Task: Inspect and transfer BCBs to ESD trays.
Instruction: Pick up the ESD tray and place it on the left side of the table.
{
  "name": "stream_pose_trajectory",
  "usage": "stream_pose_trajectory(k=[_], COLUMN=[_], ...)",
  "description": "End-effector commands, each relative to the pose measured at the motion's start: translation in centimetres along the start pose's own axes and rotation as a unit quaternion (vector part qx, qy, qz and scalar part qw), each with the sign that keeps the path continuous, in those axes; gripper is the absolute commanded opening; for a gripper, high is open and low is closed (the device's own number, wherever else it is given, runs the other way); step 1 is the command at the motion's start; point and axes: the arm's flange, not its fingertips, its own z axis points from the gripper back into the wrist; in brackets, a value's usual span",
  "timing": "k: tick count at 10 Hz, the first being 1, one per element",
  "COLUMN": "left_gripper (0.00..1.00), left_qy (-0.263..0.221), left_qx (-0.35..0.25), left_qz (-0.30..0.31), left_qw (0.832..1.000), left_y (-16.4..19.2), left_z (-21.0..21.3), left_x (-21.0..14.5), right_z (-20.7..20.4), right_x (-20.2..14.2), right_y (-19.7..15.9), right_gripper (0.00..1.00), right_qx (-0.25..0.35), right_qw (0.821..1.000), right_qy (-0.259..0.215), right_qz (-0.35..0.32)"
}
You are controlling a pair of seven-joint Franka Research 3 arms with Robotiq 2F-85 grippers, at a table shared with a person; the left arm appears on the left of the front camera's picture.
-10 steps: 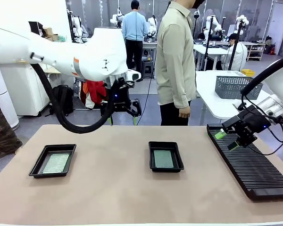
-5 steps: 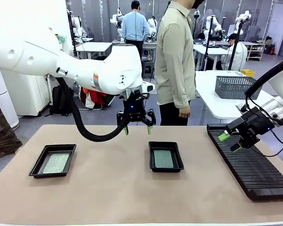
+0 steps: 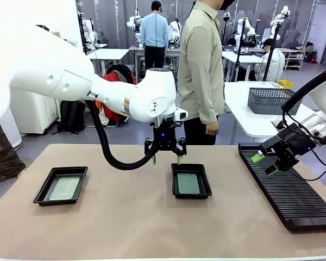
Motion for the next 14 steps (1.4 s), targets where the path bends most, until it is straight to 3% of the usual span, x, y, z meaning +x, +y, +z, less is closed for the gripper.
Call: stream_pose_trajectory(k=[1, 7, 13, 14], left_gripper=[1.0, 1.0, 1.0, 1.0], left_qy=[-0.021, -0.005, 0.013, 0.006], left_qx=[0.013, 0.008, 0.015, 0.003], left_qz=[0.011, 0.035, 0.051, 0.028], left_qw=[1.0, 0.999, 0.999, 1.0], left_y=[-1.3, -1.6, -1.5, -1.6], left_z=[-1.1, -5.7, -6.9, -6.7], left_x=[0.8, 1.3, 0.8, 1.2], right_z=[0.1, 0.1, 0.1, 0.1], right_x=[-0.1, -0.1, -0.1, -0.1], right_y=[0.2, 0.2, 0.2, 0.2], right_gripper=[1.0, 1.0, 1.0, 1.0], right_qx=[0.001, 0.001, 0.001, 0.001], right_qw=[1.0, 1.0, 1.0, 1.0], right_qy=[-0.002, -0.002, -0.002, -0.002], right_qz=[0.0, 0.0, 0.0, 0.0])
